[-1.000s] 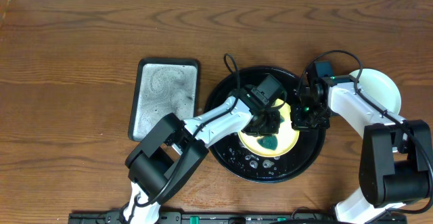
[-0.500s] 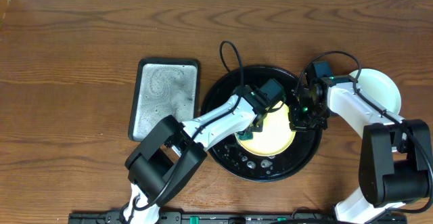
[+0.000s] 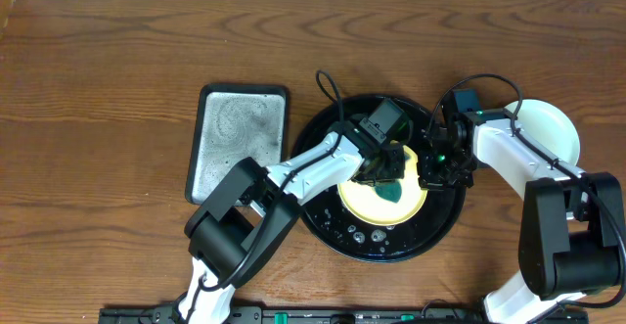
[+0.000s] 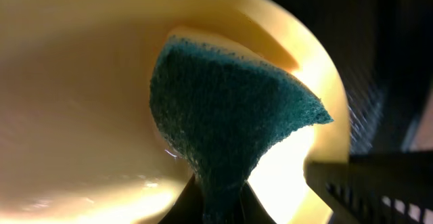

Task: Clean dirty plates on tray and stack at the side
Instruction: 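Scrub the yellow plate with the sponge while the right gripper holds it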

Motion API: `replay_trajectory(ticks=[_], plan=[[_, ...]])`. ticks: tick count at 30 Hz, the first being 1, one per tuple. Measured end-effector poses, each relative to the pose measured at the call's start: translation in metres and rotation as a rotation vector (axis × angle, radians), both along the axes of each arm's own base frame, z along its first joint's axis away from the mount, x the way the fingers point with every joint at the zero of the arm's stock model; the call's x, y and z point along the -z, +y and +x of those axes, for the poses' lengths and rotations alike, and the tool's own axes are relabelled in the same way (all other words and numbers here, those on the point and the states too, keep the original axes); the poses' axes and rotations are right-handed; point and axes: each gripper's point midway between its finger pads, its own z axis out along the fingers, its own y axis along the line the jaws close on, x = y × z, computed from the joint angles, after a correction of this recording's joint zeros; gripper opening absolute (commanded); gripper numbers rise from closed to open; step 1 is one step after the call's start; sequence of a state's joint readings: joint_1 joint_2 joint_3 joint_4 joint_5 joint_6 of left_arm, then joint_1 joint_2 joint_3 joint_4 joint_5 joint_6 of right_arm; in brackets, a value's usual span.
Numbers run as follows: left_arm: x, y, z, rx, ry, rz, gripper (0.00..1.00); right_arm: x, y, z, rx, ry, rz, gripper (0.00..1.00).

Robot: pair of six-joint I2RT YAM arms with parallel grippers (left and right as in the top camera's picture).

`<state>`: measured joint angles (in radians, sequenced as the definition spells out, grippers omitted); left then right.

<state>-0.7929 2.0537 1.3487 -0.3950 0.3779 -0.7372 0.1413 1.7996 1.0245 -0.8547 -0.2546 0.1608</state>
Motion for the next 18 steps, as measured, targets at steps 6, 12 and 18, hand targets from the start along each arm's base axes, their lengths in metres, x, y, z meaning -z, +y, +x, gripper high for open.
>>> replay_trajectory(ticks=[6, 12, 18], plan=[[-0.002, -0.011, -0.035, 0.076, 0.120, -0.041, 0.08, 0.000, 0.000, 0.000, 0.000, 0.000, 0.000, 0.01], [0.004, 0.011, -0.049, 0.088, 0.192, 0.044, 0.07, 0.000, 0.000, 0.000, 0.000, 0.001, 0.000, 0.01], [0.008, 0.052, -0.033, 0.036, 0.107, 0.244, 0.07, 0.000, 0.001, 0.000, 0.001, 0.001, 0.006, 0.01]])
